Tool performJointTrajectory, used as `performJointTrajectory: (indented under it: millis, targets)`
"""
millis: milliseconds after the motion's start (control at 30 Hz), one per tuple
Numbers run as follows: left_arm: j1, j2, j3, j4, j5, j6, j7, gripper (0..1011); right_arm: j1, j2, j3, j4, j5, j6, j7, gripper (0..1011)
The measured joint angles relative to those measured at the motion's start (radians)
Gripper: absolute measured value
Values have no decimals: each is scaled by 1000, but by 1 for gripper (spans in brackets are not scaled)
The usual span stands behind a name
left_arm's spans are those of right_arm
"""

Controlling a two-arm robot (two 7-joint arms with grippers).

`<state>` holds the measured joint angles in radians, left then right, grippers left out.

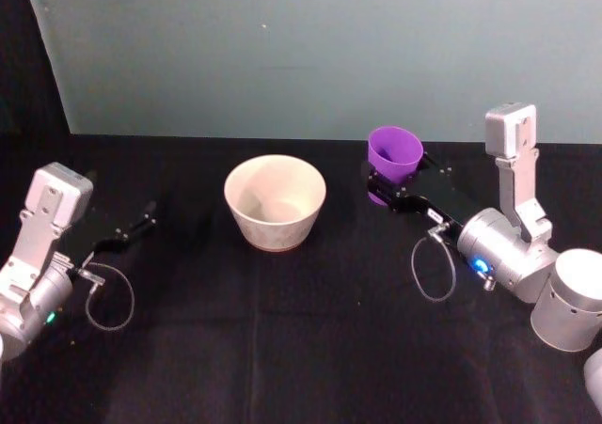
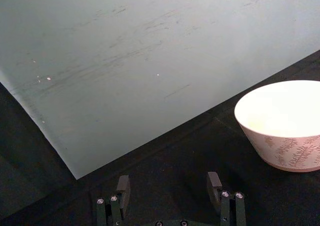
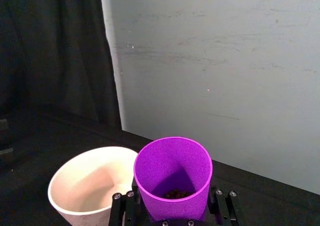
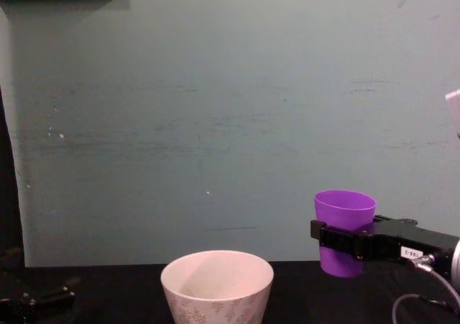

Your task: Pick up the cup and pour the mung beans from the cup into the bowl.

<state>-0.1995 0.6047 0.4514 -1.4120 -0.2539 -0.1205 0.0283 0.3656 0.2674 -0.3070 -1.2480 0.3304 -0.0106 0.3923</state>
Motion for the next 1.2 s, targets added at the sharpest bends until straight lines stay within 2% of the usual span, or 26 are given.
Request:
performJointTrajectory:
  millis: [1200]
  targets:
    - [0,0,0,0,0,0,0,1011,0,0,0,0,0,0,0,724]
